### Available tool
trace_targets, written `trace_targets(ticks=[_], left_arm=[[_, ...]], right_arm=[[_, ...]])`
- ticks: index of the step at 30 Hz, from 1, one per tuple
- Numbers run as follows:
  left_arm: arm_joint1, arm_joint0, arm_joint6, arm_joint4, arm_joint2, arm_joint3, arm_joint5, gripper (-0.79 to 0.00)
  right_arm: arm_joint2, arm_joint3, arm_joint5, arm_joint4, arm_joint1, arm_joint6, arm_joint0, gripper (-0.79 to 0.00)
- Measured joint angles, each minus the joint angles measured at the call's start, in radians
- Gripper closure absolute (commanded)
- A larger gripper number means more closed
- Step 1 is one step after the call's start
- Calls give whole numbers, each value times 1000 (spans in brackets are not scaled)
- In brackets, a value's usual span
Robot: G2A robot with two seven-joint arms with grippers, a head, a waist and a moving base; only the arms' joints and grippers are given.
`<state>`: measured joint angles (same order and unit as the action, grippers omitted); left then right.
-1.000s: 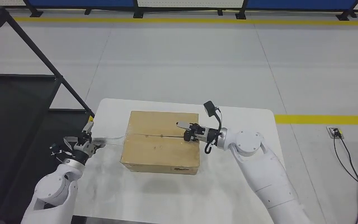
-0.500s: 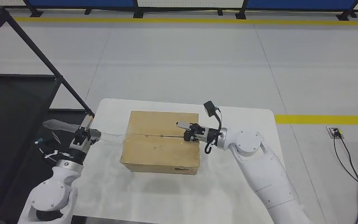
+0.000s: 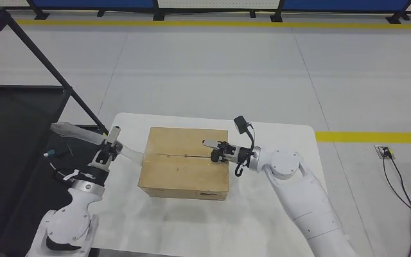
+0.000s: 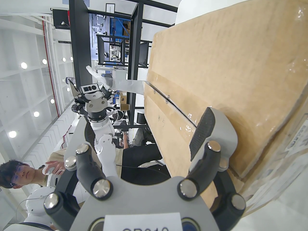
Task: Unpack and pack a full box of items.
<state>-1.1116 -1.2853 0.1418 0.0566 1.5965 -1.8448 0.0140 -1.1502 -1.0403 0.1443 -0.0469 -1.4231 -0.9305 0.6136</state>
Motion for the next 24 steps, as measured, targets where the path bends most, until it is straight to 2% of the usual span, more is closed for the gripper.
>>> trace_targets(ticks=[15, 24], left_arm=[[-10, 31, 2, 229, -125, -15, -27, -785], [-22, 75, 11, 276, -200, 36, -40, -785]], right_arm=[[0, 0, 0, 0, 0, 0, 0, -785], [0, 0, 0, 0, 0, 0, 0, -785]])
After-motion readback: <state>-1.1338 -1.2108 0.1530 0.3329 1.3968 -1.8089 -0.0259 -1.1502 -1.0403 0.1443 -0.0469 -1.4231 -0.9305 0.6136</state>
